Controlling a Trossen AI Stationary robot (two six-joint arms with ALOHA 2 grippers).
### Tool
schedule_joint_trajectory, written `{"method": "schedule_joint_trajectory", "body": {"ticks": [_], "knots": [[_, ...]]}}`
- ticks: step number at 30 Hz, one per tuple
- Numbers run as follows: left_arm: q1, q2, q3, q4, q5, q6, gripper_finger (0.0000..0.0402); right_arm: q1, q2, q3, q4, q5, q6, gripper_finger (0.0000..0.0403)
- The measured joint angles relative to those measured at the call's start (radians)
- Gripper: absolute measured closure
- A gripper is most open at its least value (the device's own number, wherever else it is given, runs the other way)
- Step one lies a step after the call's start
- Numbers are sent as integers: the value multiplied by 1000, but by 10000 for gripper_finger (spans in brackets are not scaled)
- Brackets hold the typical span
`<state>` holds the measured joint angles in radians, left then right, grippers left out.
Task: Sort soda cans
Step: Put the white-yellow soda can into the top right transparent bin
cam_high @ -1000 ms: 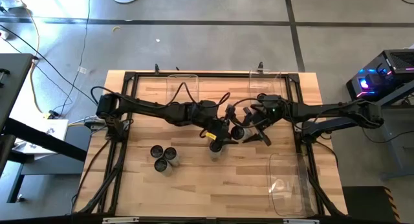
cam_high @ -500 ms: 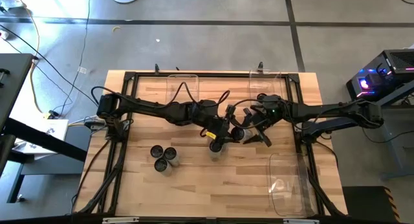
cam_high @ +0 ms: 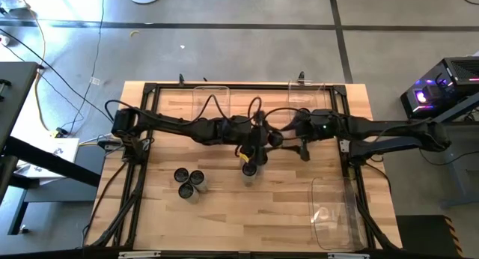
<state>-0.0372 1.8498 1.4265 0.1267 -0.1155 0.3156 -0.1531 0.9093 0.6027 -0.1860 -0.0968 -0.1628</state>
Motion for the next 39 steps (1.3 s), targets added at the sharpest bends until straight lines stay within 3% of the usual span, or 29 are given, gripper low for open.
{"method": "schedule_joint_trajectory", "body": {"ticks": [6,13,18,24,28,32,37,39], "knots": [[17,-3,0,6,-87,-88,158,98,-10,2,34,239,-24,88],[37,-3,0,60,-93,-145,158,194,65,3,206,434,-41,87],[42,-3,1,64,-99,-153,158,219,121,3,276,472,-95,93],[42,-3,1,69,-104,-145,158,239,113,3,279,524,-104,172],[44,-3,5,75,-80,-123,114,237,84,2,258,523,-87,172],[61,-21,5,0,-56,-99,71,213,26,-18,184,534,-41,172],[99,-32,2,-86,-2,-105,59,216,-131,-58,177,542,-25,172],[113,-32,-24,-30,49,-105,58,226,-194,-64,202,538,-28,172]]}}
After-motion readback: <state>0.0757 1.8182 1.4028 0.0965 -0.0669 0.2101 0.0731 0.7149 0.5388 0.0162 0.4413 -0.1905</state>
